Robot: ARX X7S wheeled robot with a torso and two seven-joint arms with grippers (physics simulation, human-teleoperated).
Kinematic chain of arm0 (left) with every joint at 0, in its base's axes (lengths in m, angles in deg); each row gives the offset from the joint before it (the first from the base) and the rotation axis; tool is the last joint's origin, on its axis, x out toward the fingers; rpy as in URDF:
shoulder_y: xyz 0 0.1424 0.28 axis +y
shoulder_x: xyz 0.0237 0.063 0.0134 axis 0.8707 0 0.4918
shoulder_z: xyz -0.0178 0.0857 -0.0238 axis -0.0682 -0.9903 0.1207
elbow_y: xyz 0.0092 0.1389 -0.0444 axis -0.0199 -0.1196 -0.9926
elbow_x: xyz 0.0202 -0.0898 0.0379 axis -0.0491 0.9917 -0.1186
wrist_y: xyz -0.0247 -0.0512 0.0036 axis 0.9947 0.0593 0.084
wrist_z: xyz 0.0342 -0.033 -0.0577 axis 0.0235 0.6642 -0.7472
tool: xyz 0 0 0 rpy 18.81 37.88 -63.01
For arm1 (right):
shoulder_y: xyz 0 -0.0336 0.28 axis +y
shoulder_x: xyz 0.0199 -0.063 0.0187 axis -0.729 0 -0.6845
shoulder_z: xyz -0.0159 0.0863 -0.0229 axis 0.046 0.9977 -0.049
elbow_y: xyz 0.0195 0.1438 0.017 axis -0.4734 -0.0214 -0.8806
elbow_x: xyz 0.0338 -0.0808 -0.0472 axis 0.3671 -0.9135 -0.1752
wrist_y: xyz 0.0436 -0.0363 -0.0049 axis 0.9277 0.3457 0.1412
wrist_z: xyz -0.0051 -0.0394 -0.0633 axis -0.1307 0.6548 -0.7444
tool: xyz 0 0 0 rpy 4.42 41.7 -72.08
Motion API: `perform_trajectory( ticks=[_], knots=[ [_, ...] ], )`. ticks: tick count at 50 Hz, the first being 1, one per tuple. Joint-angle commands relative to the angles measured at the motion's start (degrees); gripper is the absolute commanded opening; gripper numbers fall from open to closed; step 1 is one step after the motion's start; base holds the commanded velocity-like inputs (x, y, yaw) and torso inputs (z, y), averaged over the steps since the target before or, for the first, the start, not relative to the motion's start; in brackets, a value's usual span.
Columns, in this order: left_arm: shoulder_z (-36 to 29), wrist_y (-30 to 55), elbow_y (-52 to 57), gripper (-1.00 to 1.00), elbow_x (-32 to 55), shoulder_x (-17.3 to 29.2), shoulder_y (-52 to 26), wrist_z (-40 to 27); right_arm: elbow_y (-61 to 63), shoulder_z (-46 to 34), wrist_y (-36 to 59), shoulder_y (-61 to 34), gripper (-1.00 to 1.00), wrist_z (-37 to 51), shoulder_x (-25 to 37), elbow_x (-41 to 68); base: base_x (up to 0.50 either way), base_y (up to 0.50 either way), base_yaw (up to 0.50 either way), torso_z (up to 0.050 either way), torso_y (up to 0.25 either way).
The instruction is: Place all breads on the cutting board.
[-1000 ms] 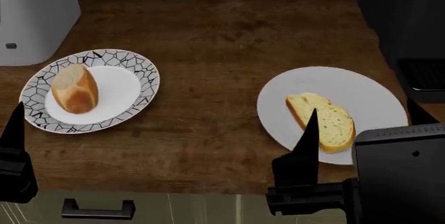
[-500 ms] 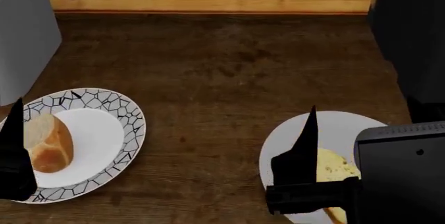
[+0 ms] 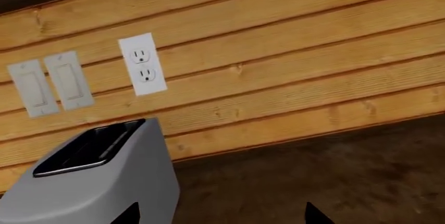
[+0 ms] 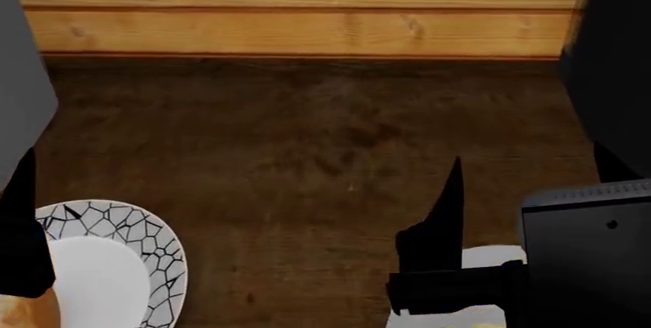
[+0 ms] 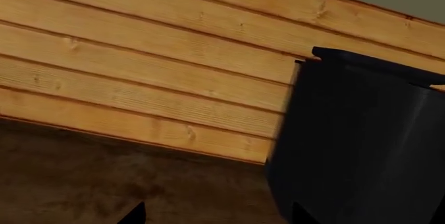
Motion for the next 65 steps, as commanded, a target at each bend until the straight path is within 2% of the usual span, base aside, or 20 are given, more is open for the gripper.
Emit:
perform_trajectory(
  ticks=[1,8,15,25,32,42,50,65],
  knots=[
    [-0.3,-0.4,0.0,1.00,0.1,0.5,0.0,-0.3,-0.1,-0.6,-0.3,-0.3,1.00,-0.1,0.3,0.1,0.36,0.00,0.00,0.000,0.000],
    [-0.6,-0.7,0.0,1.00,0.5,0.9,-0.4,-0.5,-0.9,-1.1,-0.4,-1.0,1.00,1.4,0.8,1.8,0.33,0.00,0.00,0.000,0.001],
    [-0.5,-0.9,0.0,1.00,0.3,1.1,-0.4,0.0,-8.0,-9.1,0.2,-11.7,1.00,12.5,4.9,18.6,0.00,0.00,0.00,0.000,0.000],
    [-1.1,-1.1,0.1,1.00,0.8,1.4,-0.8,0.3,-17.9,-20.2,-2.3,-25.3,1.00,20.1,8.7,35.8,0.00,0.00,0.00,0.000,0.000],
    [-1.1,-1.2,-0.1,1.00,-0.2,1.4,-0.5,0.9,-21.9,-24.3,-3.4,-28.7,1.00,20.6,10.1,41.4,0.00,0.00,0.00,0.000,0.000],
    [-2.4,-1.1,-0.9,1.00,-0.5,1.2,-0.8,0.2,-29.5,-34.8,-4.1,-38.1,1.00,22.7,14.4,57.5,0.00,0.00,0.00,0.000,0.000],
    [-2.7,-1.4,-1.7,1.00,0.0,1.7,-0.9,-0.1,-29.1,-40.3,-5.9,-42.6,1.00,24.1,17.2,64.0,0.00,0.00,0.00,0.000,0.000],
    [-3.3,-2.2,-1.8,1.00,-0.1,1.5,-1.2,-0.3,-27.2,-47.5,-8.7,-44.4,1.00,23.2,23.1,74.2,0.00,0.00,0.00,0.000,0.000]
  ],
)
